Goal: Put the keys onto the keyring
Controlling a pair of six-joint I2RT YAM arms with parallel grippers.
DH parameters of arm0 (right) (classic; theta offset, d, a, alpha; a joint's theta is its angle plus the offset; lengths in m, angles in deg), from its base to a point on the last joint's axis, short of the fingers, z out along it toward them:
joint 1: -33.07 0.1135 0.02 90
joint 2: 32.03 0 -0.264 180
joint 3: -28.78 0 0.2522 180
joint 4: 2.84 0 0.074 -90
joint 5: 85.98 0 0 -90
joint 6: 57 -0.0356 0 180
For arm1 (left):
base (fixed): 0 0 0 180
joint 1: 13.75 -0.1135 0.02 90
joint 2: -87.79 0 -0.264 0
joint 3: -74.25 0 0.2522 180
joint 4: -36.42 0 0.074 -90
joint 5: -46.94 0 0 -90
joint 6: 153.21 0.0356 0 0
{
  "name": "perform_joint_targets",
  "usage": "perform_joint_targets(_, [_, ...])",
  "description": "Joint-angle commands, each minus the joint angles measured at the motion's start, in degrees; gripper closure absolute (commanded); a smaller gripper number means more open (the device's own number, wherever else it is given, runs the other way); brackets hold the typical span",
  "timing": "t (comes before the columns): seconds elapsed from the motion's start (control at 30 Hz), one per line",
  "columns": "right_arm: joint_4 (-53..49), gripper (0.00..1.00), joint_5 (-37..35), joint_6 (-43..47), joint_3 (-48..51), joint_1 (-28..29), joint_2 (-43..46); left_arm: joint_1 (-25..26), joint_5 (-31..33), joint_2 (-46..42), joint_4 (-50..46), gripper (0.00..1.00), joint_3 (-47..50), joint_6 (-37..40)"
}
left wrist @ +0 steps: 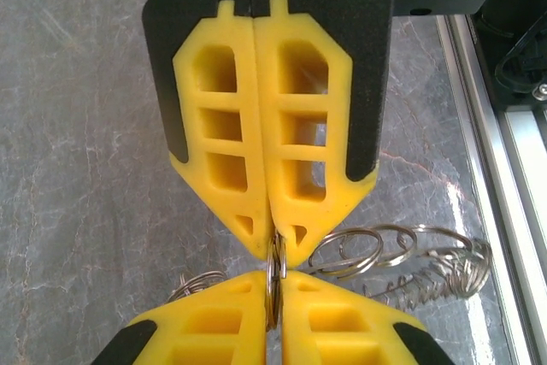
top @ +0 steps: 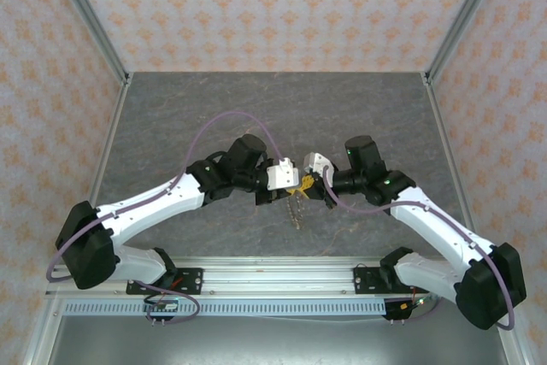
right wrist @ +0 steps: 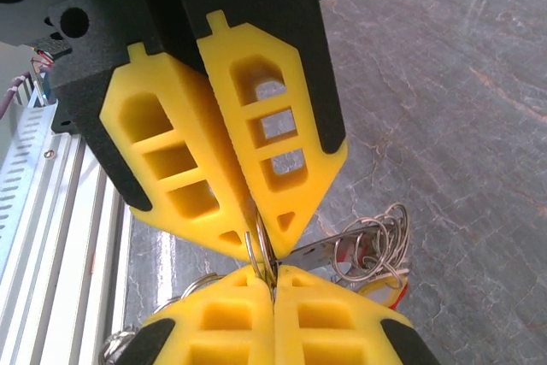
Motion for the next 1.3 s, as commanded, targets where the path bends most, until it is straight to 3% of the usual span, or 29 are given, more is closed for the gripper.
perform_joint_targets(0.0, [-1.8,1.00,1.7,1.7,-3.3,0.2,-0.4,1.1,0.9,1.0,-2.1,0.89,-2.7,1.9])
perform_joint_targets(0.23, [-4.8,0.99,0.9,2.2,-5.1,0.6,-0.9,1.4,2.8,1.5,-3.1,0.95,-3.3,2.5])
perform_joint_targets(0.27, [-5.1,0.99,0.8,2.2,-5.2,0.6,-0.9,1.4,3.1,1.5,-3.1,1.00,-3.4,2.5])
perform_joint_targets(0.5, [-4.8,0.88,-1.9,2.1,-3.0,-0.1,0.5,0.9,0.1,-0.4,1.5,1.00,-0.8,-0.2])
perform_joint_targets(0.7, [1.0,0.88,1.8,-0.2,0.5,-1.0,1.1,-2.3,-8.3,-3.6,12.1,1.00,4.2,-6.4])
perform_joint_targets(0.87, [7.2,0.88,3.8,-3.5,2.5,-1.0,1.4,-3.2,-12.6,-3.7,12.8,1.00,4.4,-7.1])
perform_joint_targets(1.0, [9.1,0.88,3.9,-4.6,2.6,-1.0,1.4,-3.5,-14.1,-3.7,12.6,1.00,4.7,-7.3])
perform_joint_targets(1.27, [8.4,0.99,3.9,-5.1,1.7,-1.0,1.8,-3.6,-11.8,-4.2,11.2,1.00,5.1,-7.0])
